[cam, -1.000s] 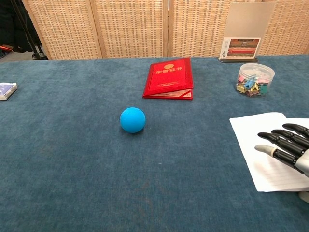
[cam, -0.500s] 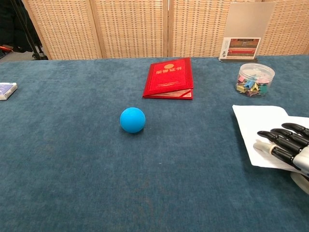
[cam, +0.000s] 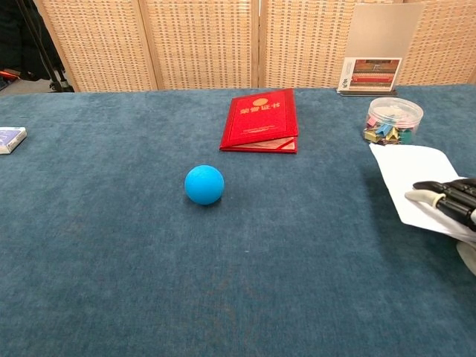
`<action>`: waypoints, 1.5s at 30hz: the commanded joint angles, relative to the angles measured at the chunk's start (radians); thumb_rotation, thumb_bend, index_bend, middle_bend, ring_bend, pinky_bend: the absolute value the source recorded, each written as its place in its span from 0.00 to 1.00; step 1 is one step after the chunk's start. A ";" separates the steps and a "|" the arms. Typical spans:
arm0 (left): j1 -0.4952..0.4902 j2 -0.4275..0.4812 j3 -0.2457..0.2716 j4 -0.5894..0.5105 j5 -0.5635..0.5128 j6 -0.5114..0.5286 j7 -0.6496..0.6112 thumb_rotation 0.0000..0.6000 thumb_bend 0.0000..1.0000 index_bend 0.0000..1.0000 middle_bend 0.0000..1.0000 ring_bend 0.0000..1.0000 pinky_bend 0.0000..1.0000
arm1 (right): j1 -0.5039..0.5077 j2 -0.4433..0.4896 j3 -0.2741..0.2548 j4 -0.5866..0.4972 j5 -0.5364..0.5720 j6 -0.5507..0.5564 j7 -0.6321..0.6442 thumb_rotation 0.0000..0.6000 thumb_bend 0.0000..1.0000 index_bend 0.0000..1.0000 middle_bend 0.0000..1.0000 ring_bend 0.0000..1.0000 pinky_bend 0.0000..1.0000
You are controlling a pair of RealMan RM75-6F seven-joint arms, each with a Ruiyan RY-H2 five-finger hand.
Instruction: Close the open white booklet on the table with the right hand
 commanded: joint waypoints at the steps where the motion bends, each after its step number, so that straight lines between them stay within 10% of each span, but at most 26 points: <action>1: 0.000 0.000 0.000 0.001 0.001 0.001 -0.002 1.00 0.00 0.00 0.00 0.00 0.00 | 0.007 0.057 0.027 -0.084 0.055 -0.013 0.160 1.00 0.75 0.00 0.00 0.00 0.00; 15: 0.002 0.002 0.003 0.005 0.007 0.005 -0.010 1.00 0.00 0.00 0.00 0.00 0.00 | 0.031 0.202 0.107 -0.248 0.258 -0.157 0.633 1.00 0.76 0.00 0.00 0.00 0.00; 34: 0.008 0.006 0.005 0.011 0.012 0.017 -0.031 1.00 0.00 0.00 0.00 0.00 0.00 | 0.040 0.298 0.170 -0.334 0.525 -0.305 0.653 1.00 0.72 0.00 0.00 0.00 0.00; 45: 0.007 0.005 0.007 0.011 0.016 0.014 -0.027 1.00 0.00 0.00 0.00 0.00 0.00 | 0.062 0.353 0.208 -0.256 0.618 -0.400 0.666 1.00 0.21 0.00 0.00 0.00 0.00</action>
